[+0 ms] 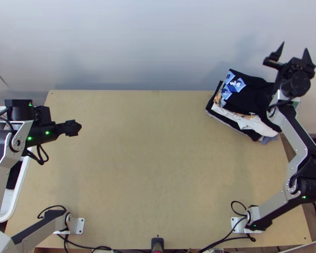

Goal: Fold the t-shirt

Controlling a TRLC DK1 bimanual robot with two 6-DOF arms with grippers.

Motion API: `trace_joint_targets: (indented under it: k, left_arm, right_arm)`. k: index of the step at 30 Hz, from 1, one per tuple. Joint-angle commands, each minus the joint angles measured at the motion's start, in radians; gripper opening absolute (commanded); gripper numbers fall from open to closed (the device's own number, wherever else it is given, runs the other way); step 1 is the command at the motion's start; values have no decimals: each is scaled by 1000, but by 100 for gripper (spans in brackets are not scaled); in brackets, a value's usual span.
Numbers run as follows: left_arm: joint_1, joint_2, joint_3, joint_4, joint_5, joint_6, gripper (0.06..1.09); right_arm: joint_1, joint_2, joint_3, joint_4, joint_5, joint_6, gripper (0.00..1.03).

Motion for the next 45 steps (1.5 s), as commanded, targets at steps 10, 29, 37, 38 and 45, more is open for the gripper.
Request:
trace_joint_targets:
  k: [10,29,37,38,45]
  left_arm:
    - [32,-14,-42,40,-12,21,105]
    - [60,-44,-63,41,-9,45,105]
    - [60,-225,-149,331,-16,58,105]
    - [60,-264,-171,380,-19,70,105]
    - [103,-459,-280,581,-119,77,105]
  right_arm:
    - [136,128,-241,81,-7,-23,97]
    - [181,193,-50,12,28,-37,97]
    - [215,-330,-103,-265,28,-29,99]
    - [216,-402,-105,-317,28,-29,99]
    - [245,-862,-183,-688,27,18,99]
